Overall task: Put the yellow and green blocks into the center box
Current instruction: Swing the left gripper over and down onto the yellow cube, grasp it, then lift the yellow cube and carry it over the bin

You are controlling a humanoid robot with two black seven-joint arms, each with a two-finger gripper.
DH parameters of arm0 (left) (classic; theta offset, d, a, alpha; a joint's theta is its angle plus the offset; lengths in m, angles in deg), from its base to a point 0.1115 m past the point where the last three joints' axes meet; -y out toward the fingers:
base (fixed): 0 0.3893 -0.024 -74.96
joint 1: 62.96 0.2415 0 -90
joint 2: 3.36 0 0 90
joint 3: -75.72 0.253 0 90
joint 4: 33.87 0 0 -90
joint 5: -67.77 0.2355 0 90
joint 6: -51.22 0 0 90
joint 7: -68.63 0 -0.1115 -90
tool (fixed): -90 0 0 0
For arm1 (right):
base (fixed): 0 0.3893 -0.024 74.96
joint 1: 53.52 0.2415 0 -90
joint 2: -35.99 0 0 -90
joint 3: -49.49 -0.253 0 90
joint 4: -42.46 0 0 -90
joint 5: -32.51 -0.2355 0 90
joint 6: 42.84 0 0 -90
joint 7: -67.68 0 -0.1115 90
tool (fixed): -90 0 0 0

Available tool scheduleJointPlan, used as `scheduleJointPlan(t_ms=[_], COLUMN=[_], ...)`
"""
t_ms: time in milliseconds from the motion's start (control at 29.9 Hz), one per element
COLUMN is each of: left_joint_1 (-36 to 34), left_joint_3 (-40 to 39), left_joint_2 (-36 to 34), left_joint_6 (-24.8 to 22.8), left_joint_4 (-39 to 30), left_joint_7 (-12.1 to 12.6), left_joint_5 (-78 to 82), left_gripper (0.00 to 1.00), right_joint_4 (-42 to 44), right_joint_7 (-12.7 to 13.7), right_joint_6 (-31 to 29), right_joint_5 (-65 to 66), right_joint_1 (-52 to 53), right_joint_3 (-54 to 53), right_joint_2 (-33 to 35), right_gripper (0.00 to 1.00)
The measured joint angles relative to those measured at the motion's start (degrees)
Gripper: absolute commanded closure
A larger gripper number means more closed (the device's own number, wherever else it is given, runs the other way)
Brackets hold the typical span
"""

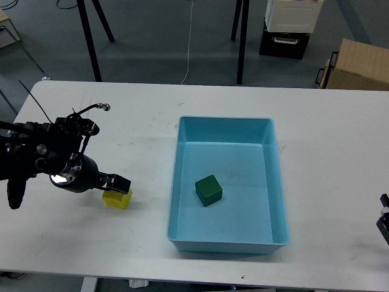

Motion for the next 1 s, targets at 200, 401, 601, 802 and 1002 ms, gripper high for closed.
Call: scheduleJointPlan(t_ms=[200, 401, 601, 802, 1002], left_joint_1=[1.6, 5.5, 6.3, 6.4, 6.2], left_joint_3=[-0.4, -3.1, -4.4, -4.8, -7.5], left_joint_2=[0.5, 1.1, 1.2, 2.0, 2.0], left_joint_6=[0.0, 0.0, 0.0, 0.0, 0.0], left_joint_4=[1.1, 2.8, 3.3, 4.7, 4.7], left_joint_7=[0.0, -0.2, -0.3, -0.6, 0.4], left_joint_5=[0.5, 4.9, 6.2, 7.7, 11.2], left_gripper=[0.00, 0.10, 0.50, 1.00, 1.00], right_joint_4=[0.0, 0.0, -0.1, -0.1, -0.1], right_joint_7=[0.0, 0.0, 0.0, 0.0, 0.0], right_joint_6=[0.0, 0.0, 0.0, 0.0, 0.0], right_joint_5=[0.0, 0.0, 0.1, 0.2, 0.1], right_joint_1=[0.0, 0.0, 0.0, 0.0, 0.0], right_joint_3=[0.0, -0.1, 0.0, 0.7, 0.7], right_joint_2=[0.0, 0.1, 0.1, 0.0, 0.0], right_gripper=[0.00, 0.00, 0.00, 0.00, 0.00])
